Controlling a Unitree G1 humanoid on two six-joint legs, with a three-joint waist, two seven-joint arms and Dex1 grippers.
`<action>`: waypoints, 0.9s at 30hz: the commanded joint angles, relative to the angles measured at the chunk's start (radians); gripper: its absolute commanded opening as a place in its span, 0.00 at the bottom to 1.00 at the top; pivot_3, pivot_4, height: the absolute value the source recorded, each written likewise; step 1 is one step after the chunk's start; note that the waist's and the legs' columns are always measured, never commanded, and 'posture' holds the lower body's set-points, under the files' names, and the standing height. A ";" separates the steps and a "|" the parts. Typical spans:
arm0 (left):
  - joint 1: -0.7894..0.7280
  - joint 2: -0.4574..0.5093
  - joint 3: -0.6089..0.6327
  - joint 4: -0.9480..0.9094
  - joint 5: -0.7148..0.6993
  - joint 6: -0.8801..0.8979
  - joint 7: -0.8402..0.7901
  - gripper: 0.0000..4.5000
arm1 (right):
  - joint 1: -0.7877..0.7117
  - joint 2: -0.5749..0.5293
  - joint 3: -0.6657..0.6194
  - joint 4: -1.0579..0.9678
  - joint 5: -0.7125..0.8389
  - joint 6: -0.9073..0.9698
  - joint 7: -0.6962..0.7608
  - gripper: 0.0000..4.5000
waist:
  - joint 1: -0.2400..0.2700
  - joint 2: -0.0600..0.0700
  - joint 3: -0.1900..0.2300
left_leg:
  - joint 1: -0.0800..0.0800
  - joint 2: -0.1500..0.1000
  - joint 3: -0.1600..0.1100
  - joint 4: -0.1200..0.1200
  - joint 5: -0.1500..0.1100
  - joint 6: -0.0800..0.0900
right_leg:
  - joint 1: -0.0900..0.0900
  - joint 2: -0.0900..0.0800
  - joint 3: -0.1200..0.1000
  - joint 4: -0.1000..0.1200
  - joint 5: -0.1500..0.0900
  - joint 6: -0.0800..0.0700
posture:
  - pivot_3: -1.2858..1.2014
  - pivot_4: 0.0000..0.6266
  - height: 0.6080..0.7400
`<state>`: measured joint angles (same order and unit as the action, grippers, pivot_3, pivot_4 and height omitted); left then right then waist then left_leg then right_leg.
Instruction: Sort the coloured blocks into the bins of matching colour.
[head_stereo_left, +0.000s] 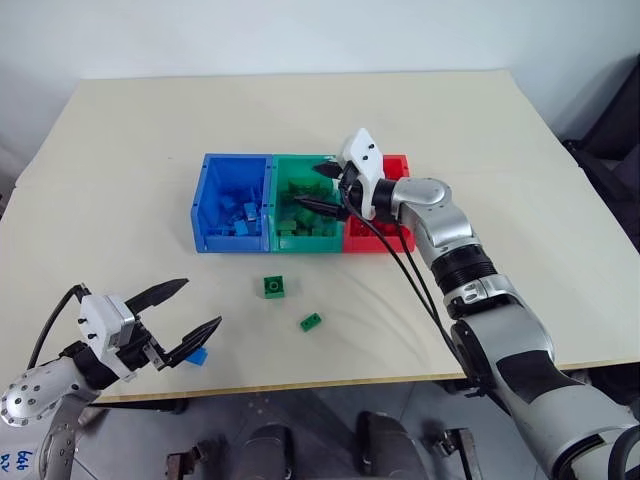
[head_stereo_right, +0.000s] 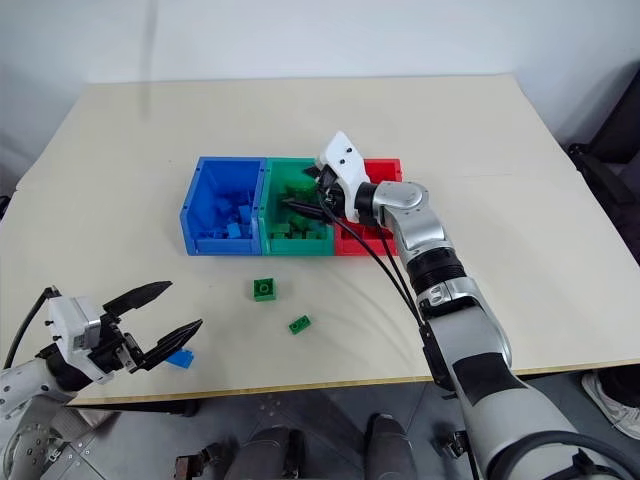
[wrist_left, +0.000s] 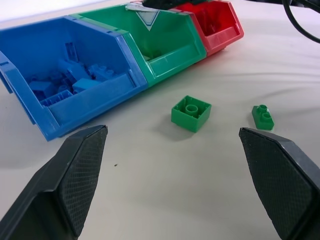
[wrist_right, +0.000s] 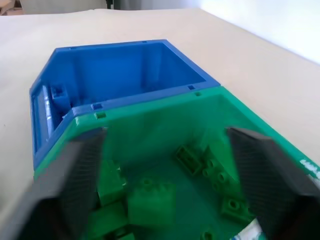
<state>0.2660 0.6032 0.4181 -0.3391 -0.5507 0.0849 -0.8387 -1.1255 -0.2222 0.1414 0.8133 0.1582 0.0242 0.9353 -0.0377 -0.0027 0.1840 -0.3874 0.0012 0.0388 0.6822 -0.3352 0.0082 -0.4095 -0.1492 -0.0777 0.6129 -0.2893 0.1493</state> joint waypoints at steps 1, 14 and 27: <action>-0.007 0.011 0.021 -0.018 -0.016 0.006 -0.001 1.00 | 0.070 -0.061 -0.038 -0.208 0.088 0.000 0.166 0.98 | 0.005 0.000 0.000 | 0.000 0.000 -0.001 0.000 0.000 0.000 | 0.000 0.000 0.000 0.000 0.000 0.000 | 0.52 0.24 1.00; -0.313 0.046 -0.232 0.151 0.066 0.029 -0.132 1.00 | 0.738 -0.544 -0.220 -0.716 0.203 -0.076 0.466 0.98 | 0.035 0.000 0.000 | 0.001 -0.001 0.006 0.001 -0.001 0.002 | 0.002 0.000 -0.001 -0.002 0.001 0.001 | 0.52 0.24 1.00; -0.445 0.025 -0.290 0.275 0.109 -0.060 -0.202 1.00 | 0.845 -0.523 -0.217 -0.703 0.249 -0.116 0.443 0.98 | 0.024 0.000 0.000 | 0.004 0.002 0.015 0.002 0.000 0.000 | 0.004 0.001 -0.001 -0.002 0.001 0.002 | 0.52 0.24 1.00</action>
<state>-0.1864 0.6086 0.0938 -0.0596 -0.4279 0.0356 -1.0296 -0.2622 -0.7532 -0.0948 0.1869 0.3769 -0.1354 1.3953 -0.0136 -0.0028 0.1839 -0.3834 0.0035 0.0538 0.6843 -0.3354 0.0084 -0.4060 -0.1481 -0.0783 0.6110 -0.2882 0.1513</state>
